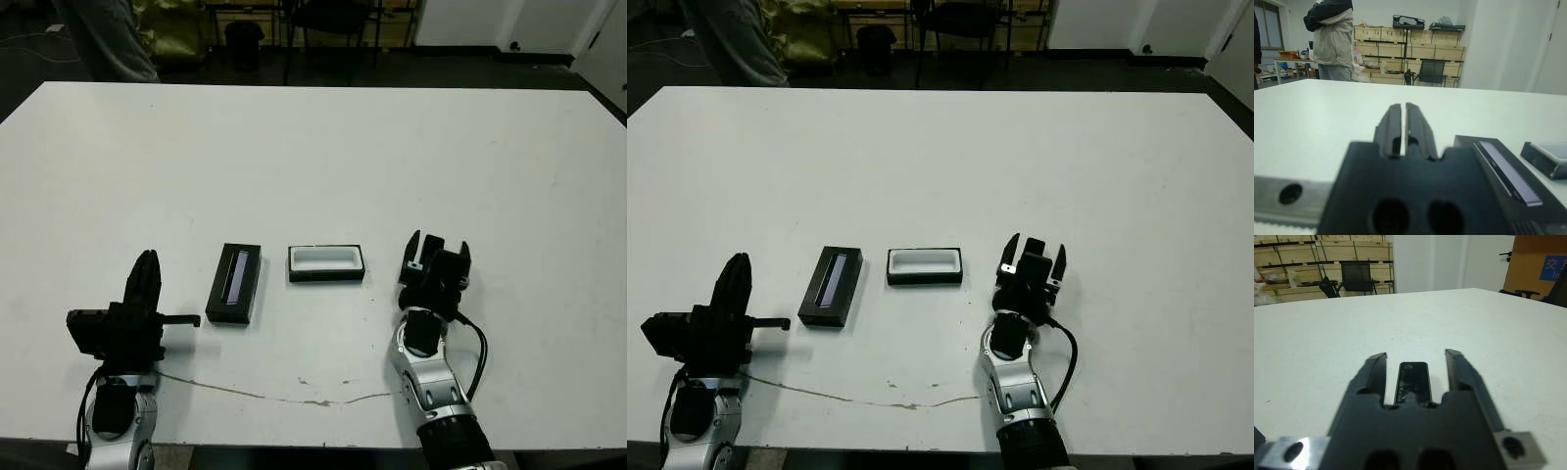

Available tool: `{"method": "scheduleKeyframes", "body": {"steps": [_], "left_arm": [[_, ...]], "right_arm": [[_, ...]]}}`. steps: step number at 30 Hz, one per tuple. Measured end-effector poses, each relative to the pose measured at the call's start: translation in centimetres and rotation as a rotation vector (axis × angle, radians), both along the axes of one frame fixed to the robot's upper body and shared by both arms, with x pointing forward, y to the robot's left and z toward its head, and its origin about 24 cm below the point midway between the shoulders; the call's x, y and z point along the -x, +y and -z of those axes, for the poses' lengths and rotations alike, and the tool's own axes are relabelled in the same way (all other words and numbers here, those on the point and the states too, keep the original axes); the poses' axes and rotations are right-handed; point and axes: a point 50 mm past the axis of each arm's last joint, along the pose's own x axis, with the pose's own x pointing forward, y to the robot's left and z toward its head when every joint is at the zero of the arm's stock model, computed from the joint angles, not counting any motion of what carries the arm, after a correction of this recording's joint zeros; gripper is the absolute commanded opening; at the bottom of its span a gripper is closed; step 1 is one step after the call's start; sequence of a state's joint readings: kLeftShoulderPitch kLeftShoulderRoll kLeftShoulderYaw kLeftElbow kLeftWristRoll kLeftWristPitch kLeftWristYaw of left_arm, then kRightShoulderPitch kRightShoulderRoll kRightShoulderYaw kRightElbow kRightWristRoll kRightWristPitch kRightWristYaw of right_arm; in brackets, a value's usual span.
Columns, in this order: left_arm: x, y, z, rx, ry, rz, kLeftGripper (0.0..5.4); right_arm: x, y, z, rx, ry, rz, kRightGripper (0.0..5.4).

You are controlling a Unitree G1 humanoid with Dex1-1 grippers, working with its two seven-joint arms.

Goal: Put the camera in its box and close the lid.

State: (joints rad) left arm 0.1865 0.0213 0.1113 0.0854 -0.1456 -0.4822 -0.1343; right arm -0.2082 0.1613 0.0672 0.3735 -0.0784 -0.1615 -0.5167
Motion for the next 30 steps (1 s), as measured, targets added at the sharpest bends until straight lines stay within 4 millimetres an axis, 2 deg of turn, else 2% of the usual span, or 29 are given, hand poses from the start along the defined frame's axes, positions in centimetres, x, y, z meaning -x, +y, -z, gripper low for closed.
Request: {"method": "scheduleKeyframes", "body": {"steps": [8, 21, 24, 30], "left_arm": [[0.0, 0.1, 0.0, -0.006, 0.003, -0.003, 0.0], [0.1, 0.0, 0.0, -0.021, 0.02, -0.006, 0.0], [0.2, -0.1, -0.2, -0.022, 0.012, -0.004, 0.0], [0.2, -0.1, -0.3, -0.019, 0.009, -0.01, 0.0]], "right_arm": [[-0.7, -0.3, 0.2, -0.048, 0.019, 0.019, 0.01], [-0.8, -0.9, -0.1, -0.102, 0.038, -0.052, 0.01], [0.6, -0.8, -0.6, -0.105, 0.026, -0.125, 0.01], [4.9, -1.3, -2.1, -0.144, 0.067, -0.369, 0.01]]}}
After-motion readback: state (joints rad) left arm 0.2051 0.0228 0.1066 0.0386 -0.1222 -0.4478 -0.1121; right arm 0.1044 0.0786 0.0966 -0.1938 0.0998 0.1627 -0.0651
